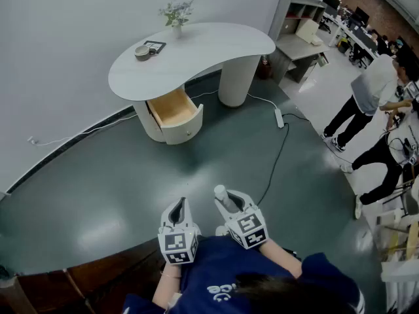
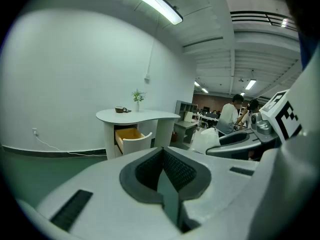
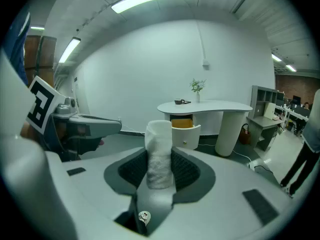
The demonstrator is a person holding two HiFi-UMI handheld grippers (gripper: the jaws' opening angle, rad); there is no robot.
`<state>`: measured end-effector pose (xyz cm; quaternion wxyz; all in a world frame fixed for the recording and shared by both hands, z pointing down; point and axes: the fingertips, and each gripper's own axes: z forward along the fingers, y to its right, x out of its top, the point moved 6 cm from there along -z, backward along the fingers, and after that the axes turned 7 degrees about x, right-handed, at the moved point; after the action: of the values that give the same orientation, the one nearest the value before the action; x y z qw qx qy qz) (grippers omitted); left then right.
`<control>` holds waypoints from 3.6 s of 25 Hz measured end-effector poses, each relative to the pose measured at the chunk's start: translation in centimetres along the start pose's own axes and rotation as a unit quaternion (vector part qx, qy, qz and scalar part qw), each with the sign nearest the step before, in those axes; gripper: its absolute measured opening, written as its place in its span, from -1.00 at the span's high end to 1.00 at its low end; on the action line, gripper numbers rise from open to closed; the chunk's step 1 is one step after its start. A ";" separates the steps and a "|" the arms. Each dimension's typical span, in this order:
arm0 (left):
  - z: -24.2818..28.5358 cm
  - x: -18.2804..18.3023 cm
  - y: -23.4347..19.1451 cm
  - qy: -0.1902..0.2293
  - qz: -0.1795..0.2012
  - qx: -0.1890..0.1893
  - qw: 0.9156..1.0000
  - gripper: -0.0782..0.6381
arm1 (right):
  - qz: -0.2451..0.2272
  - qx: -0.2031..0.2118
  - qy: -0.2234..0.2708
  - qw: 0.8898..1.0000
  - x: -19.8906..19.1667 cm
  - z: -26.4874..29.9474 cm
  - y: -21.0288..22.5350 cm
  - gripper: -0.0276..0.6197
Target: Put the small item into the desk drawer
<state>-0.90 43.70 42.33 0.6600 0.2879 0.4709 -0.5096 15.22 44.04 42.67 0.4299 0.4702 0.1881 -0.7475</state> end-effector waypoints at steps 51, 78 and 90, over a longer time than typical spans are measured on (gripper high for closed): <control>14.4 5.5 -8.4 -0.015 -0.009 0.081 0.997 0.77 | 0.070 0.029 0.021 0.997 7.3 15.4 11.8 0.45; 28.1 11.2 -3.7 -0.033 -0.025 0.123 0.992 0.77 | 0.052 0.114 -0.015 0.992 11.1 22.0 24.9 0.45; 31.8 12.5 -8.6 -0.028 -0.038 0.100 0.994 0.77 | 0.057 0.078 -0.025 0.995 13.0 25.7 25.5 0.45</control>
<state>1.84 8.60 44.16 0.6211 0.3202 0.4099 -0.5863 19.78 6.12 47.02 0.4388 0.4933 0.0910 -0.7456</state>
